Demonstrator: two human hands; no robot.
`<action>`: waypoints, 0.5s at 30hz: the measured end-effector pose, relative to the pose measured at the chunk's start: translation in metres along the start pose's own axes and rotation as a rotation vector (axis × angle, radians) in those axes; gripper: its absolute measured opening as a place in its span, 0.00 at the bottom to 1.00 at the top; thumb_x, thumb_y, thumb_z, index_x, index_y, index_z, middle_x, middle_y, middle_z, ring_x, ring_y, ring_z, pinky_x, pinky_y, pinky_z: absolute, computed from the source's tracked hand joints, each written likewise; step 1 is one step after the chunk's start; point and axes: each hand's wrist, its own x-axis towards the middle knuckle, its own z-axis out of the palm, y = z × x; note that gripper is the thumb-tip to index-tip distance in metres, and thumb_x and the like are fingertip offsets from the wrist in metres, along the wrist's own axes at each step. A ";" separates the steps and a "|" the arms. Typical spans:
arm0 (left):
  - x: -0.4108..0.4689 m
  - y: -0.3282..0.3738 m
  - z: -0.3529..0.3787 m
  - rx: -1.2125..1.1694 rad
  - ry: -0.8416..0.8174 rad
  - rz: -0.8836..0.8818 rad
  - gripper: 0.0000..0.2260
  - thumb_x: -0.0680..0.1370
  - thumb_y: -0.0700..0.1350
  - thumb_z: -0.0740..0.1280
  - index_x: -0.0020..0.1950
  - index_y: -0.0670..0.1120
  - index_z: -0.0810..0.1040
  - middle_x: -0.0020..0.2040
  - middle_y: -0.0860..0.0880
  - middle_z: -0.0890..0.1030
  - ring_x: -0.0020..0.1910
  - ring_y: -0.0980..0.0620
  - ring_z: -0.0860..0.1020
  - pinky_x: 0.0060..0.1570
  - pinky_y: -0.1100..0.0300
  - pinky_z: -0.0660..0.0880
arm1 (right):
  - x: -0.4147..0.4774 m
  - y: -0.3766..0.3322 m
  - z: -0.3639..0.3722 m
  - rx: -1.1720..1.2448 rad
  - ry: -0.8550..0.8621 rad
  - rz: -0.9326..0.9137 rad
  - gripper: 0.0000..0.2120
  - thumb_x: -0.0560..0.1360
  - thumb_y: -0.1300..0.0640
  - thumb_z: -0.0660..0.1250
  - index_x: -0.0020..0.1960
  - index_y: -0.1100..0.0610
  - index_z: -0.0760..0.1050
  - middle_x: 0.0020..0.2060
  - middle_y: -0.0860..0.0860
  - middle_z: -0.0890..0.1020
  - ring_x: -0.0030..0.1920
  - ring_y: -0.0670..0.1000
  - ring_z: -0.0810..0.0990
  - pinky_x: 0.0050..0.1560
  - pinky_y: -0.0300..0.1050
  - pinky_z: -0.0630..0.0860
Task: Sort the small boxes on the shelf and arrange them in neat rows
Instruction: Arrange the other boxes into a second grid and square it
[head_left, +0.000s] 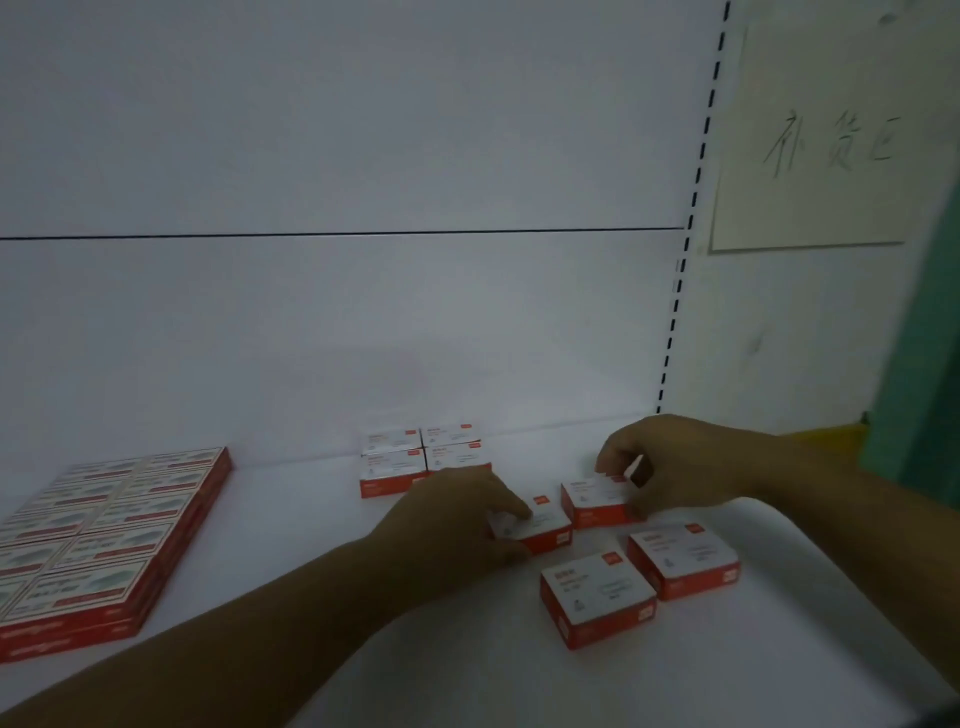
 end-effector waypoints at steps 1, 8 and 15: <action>-0.004 -0.004 -0.003 0.010 0.009 -0.041 0.18 0.72 0.53 0.69 0.61 0.56 0.75 0.62 0.55 0.76 0.58 0.57 0.72 0.57 0.64 0.68 | 0.003 -0.006 0.003 -0.008 0.024 -0.014 0.12 0.68 0.52 0.74 0.49 0.44 0.76 0.49 0.38 0.77 0.47 0.39 0.77 0.47 0.33 0.74; -0.052 -0.057 -0.034 0.089 0.116 -0.263 0.13 0.71 0.50 0.70 0.55 0.54 0.78 0.60 0.54 0.76 0.59 0.56 0.72 0.62 0.62 0.68 | 0.039 -0.063 0.031 -0.157 0.162 -0.219 0.18 0.71 0.46 0.69 0.60 0.47 0.76 0.55 0.43 0.78 0.50 0.42 0.75 0.53 0.37 0.72; -0.051 -0.072 -0.030 0.068 0.213 -0.403 0.18 0.70 0.55 0.71 0.59 0.56 0.78 0.64 0.52 0.76 0.63 0.55 0.73 0.62 0.63 0.66 | 0.062 -0.087 0.038 -0.222 0.233 -0.267 0.18 0.72 0.45 0.67 0.60 0.49 0.76 0.54 0.47 0.76 0.52 0.46 0.74 0.53 0.40 0.71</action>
